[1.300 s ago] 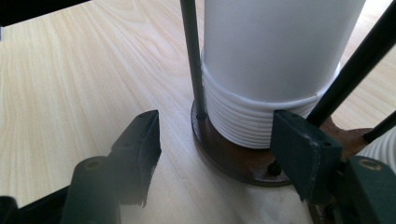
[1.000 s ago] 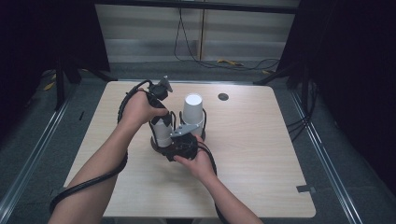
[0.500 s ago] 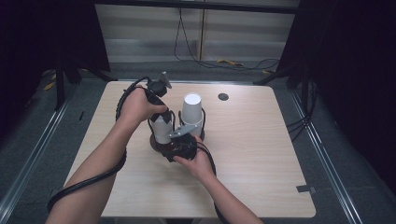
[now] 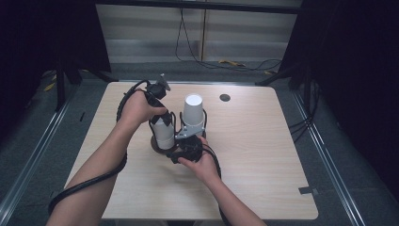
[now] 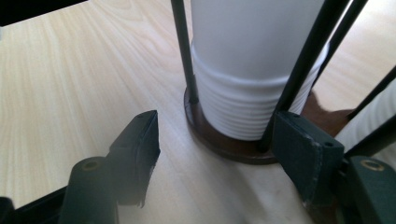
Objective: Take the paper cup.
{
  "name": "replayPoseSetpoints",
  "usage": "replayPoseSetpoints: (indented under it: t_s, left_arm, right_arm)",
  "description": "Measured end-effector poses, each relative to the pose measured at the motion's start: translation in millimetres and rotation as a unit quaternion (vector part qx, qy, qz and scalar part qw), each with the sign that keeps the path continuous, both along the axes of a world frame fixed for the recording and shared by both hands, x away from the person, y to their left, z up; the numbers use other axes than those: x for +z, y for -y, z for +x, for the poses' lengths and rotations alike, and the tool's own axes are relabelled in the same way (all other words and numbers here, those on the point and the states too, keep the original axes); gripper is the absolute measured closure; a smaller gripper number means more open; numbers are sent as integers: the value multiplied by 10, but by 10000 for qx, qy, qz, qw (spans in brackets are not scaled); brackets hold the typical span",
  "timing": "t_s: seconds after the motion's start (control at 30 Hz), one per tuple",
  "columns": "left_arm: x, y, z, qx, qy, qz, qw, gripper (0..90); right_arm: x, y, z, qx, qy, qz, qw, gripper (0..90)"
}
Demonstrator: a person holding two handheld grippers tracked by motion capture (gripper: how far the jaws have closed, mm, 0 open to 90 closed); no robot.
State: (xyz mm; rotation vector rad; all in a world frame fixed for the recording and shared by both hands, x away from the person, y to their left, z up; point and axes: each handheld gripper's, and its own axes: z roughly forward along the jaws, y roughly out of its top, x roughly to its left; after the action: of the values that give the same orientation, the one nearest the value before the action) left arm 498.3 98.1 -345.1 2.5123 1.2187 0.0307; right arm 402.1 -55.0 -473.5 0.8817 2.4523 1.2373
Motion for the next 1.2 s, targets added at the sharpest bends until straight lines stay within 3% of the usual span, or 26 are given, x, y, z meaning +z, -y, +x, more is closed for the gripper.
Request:
replayPoseSetpoints:
  t_s: [0.17, 0.43, 0.57, 0.83, 1.1, 1.2]
  left_arm:
    - [8, 17, -22, -179, 156, 80, 9997, 336]
    - [23, 19, -13, -174, 73, 96, 9998, 348]
    - [116, 11, -18, -124, 123, 47, 9998, 350]
    - [253, -22, -1, 21, 19, -55, 10000, 350]
    - [380, -31, 6, 4, 35, -42, 10000, 352]
    - [400, -20, 7, -20, 52, -28, 10000, 352]
  right_arm:
    - [16, 28, 20, -85, 63, -23, 9999, 282]
    - [-36, 15, 40, -102, 66, 15, 9999, 246]
    - [-46, -7, 34, -64, 57, 21, 10000, 246]
    - [-18, -10, 11, -26, 53, -1, 10000, 244]
    - [47, -4, -9, -21, 31, 28, 10000, 245]
    - [77, -5, -49, 41, 40, -44, 10000, 293]
